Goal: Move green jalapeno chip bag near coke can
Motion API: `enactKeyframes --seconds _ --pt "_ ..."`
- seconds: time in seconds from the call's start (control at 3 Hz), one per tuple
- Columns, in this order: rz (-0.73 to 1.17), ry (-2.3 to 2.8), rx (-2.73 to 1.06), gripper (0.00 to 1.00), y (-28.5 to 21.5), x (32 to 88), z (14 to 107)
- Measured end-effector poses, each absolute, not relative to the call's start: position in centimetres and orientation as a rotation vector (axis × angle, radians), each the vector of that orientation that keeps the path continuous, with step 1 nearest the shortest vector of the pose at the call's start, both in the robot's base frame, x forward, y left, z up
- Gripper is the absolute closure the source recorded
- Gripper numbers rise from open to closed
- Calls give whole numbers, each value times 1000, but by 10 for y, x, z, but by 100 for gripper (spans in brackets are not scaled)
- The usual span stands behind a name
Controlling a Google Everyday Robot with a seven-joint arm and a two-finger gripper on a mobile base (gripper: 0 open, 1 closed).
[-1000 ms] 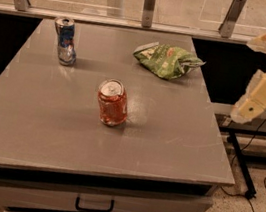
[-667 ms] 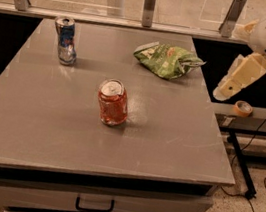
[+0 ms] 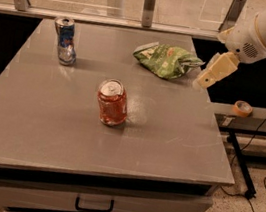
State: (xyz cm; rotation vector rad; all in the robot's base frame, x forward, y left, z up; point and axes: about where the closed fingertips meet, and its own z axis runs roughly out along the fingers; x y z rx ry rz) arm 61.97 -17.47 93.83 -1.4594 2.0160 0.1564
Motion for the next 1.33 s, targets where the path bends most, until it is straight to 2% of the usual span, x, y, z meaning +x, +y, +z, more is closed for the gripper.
enactKeyframes --seconds 0.67,1.0,1.33 --pt "248 2009 -1401 0 -139 659 909" --pt "252 2023 -1412 17 -124 682 889" --pt "258 2037 -1433 41 -116 694 871"
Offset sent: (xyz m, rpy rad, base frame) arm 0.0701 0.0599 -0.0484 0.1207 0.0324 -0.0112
